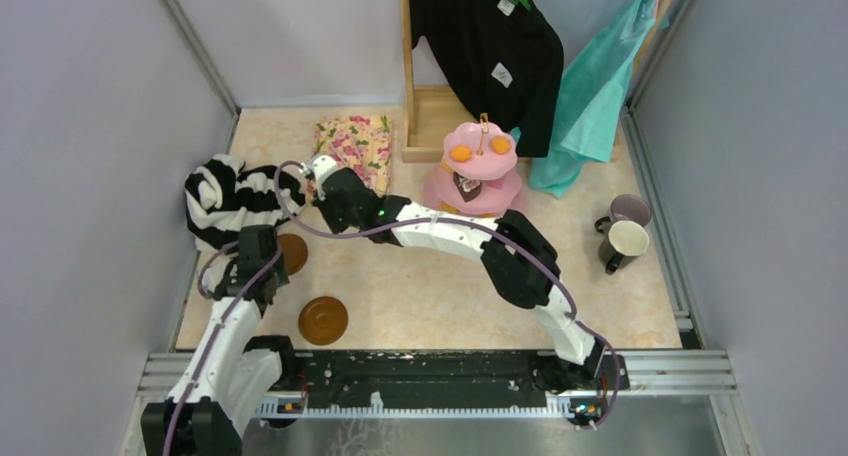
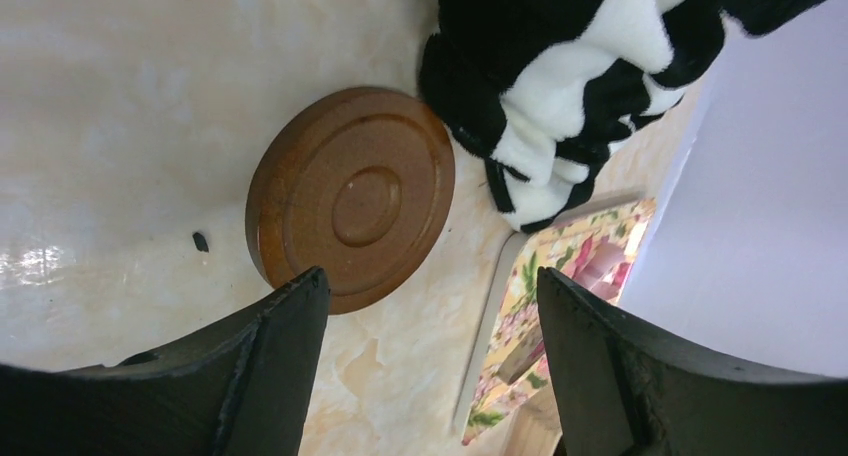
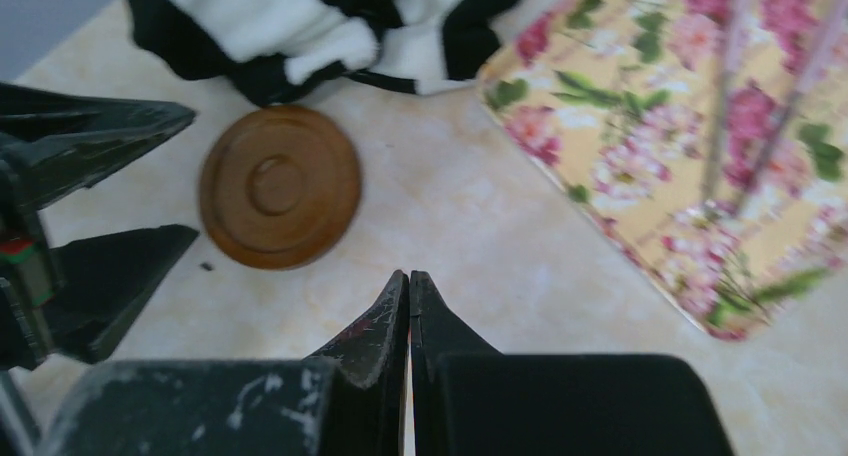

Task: Serve the afternoon tea
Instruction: Move the coaster to the center of the board.

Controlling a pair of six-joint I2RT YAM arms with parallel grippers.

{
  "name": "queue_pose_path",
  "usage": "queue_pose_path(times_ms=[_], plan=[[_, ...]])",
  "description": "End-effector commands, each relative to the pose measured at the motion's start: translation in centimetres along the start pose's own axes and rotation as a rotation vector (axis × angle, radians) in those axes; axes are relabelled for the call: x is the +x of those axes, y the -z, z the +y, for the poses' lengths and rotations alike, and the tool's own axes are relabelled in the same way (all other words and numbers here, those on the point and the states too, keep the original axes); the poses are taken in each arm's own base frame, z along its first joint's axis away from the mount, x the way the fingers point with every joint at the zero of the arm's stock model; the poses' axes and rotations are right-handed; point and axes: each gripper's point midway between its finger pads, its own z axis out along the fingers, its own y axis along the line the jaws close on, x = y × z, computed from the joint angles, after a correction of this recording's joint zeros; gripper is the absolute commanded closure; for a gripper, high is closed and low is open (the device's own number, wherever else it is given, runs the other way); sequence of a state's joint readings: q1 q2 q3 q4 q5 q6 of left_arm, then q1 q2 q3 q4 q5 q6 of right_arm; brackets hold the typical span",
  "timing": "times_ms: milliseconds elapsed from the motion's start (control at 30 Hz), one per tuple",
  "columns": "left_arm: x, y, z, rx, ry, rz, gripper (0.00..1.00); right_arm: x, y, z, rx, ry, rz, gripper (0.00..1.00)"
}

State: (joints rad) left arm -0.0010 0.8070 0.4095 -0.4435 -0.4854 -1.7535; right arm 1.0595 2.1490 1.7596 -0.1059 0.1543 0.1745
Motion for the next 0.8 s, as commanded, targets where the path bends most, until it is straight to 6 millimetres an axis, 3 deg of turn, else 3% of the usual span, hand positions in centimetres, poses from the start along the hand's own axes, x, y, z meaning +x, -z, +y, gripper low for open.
queue_pose_path(times_ms=[0,267,467,767], plan=[[-2.8,0.6,-0.3,-0.01,0.073,-0.12,0.18,-1.5,-0.7,5.1,-0.223,0.045,-0.015,1.0],[-5.7,1.8,-0.2,-0.043,0.1,-0.241,0.13,0.7,-3.2,8.3,-0.368,0.074,0.057,1.0],[-6.6,2.9,-0.7,-0.004,0.177,-0.255,0.14,2.7,-4.8,10.3,-0.464,0.138,0.096,0.99],[-6.7,3.2,0.0,-0.03,0.212,-0.251,0.15,2.8,-5.3,11.5,-0.524,0.176,0.058,0.99]])
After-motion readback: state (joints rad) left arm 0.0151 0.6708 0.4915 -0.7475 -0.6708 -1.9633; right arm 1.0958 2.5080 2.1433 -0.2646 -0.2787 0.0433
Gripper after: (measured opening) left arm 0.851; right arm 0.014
